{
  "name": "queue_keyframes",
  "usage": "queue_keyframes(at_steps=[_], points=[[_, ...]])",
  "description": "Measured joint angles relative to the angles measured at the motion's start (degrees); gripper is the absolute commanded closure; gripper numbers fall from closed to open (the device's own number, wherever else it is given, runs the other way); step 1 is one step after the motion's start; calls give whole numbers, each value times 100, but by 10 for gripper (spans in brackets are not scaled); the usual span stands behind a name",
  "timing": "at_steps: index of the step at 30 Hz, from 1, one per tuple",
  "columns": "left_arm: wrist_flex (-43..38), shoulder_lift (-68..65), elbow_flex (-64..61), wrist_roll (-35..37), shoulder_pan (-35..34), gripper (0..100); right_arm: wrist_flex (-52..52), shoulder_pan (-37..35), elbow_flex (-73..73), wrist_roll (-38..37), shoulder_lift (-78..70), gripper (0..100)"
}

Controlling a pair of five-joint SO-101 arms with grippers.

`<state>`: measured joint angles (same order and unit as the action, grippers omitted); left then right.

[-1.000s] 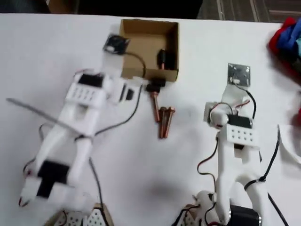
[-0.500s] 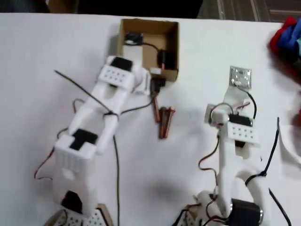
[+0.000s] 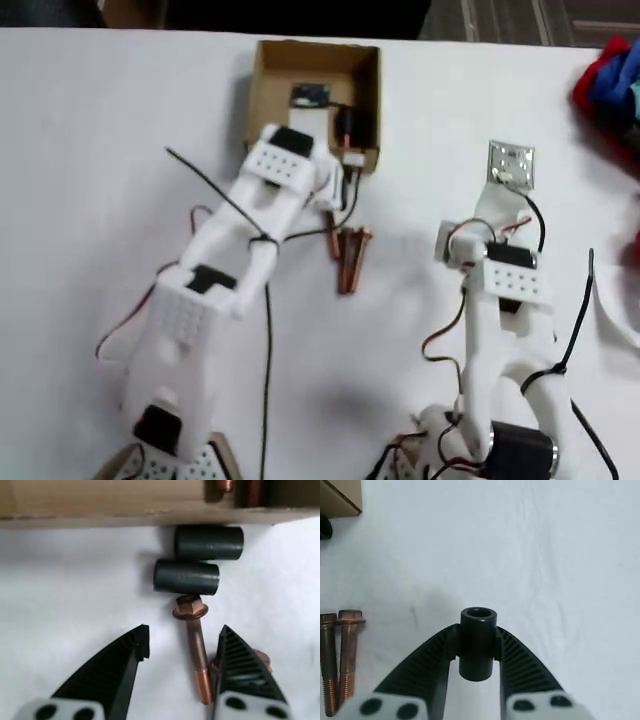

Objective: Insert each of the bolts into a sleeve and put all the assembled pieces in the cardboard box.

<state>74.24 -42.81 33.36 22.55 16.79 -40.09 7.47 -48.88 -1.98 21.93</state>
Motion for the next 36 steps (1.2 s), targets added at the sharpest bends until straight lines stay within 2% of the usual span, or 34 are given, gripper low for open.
queue_keyframes(at_steps=[15, 21, 23, 36], points=[[651, -1152, 1327, 0, 0, 776, 0, 0, 0, 0, 0, 978], [659, -1538, 1916, 9, 114, 984, 0, 0, 0, 0, 0, 978], [651, -1688, 2136, 26, 141, 955, 0, 0, 0, 0, 0, 978], [1363, -2048, 2892, 18, 132, 954, 0, 0, 0, 0, 0, 978]])
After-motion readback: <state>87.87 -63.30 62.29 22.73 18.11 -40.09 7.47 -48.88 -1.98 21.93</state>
